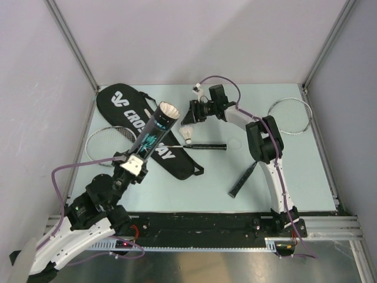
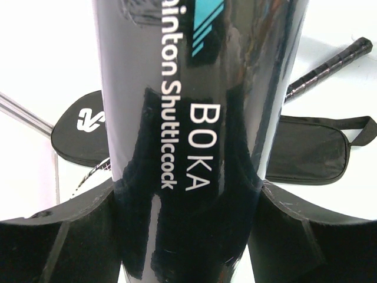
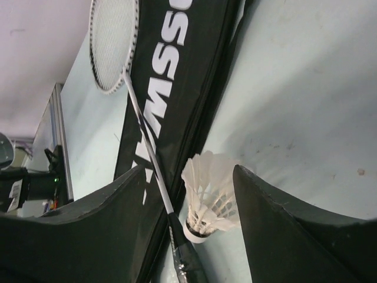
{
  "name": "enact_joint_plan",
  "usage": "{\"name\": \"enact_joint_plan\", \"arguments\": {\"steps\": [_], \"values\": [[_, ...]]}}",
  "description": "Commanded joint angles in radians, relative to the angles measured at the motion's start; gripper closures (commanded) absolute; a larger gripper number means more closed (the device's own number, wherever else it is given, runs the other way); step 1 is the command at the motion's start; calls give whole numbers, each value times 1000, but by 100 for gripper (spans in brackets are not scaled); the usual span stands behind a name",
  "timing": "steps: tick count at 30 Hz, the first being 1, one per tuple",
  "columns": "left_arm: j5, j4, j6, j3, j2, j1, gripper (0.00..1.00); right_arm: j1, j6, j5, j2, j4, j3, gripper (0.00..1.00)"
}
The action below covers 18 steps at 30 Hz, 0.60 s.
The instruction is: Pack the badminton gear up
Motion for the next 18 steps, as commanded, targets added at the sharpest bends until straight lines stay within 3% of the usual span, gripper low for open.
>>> {"name": "enact_joint_plan", "arguments": {"steps": [1,5,9,16,18], "values": [[-7,76,-14,1,11,0,50,-8,-41,-106,30,-76,73,35],[-13,77,-4,-1,30,-1,50,-22,-87,-123,23,-138,72,40],[-15,81,-1,-2,42,1,50,-52,-116,-138,-10,-162,24,51],[-11,84,-2,-11,44,-1,50,-107,-79,-140,-93,-60,-99,92],[-10,84,-3,-13,44,-1,50,-126,-25,-135,-131,25,-153,98]]}}
